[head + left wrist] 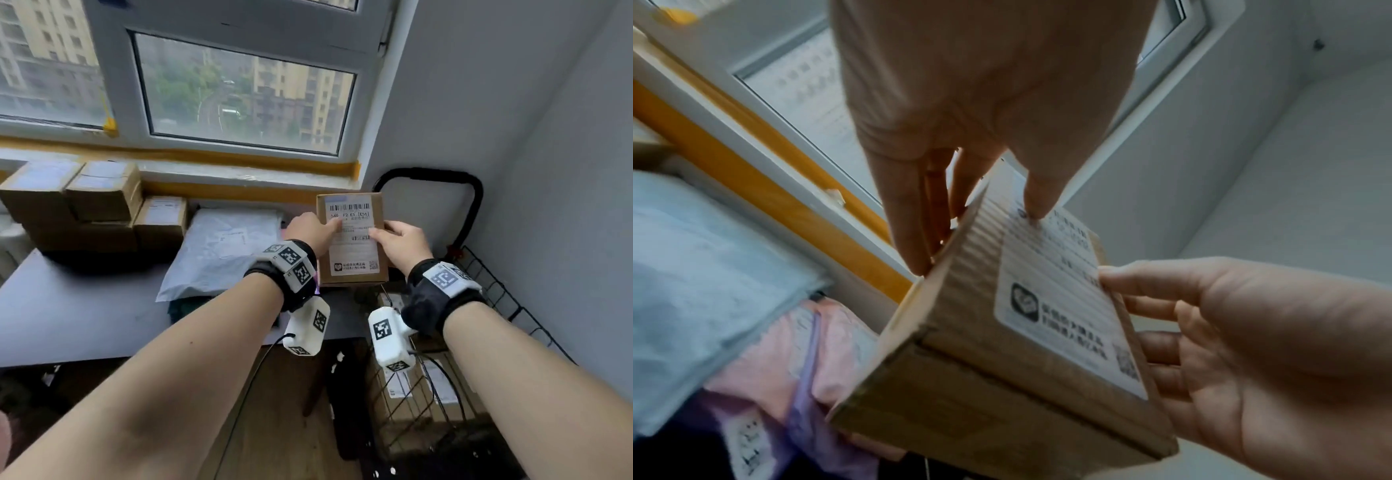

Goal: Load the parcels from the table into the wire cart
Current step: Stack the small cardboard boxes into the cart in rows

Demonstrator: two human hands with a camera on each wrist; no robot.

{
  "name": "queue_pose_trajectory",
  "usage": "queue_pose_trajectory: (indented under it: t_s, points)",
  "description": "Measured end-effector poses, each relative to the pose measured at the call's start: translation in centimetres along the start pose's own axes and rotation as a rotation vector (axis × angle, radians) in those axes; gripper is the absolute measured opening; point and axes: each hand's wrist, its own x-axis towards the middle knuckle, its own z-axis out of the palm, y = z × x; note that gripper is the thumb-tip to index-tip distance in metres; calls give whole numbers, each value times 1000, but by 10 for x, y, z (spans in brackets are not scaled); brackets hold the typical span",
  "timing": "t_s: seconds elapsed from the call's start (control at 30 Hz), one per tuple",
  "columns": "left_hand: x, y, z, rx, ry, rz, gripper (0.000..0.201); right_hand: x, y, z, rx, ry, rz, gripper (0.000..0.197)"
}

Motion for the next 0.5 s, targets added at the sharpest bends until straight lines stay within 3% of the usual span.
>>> queue_pose_trajectory:
  t_s: [0.27,0.5]
  points:
    - [24,63,135,48,-101,-9,51,57,105,-98,-12,28,93,36]
    - [59,102,283,-27,-176,-198,50,126,224,-175,-41,-105,214,30]
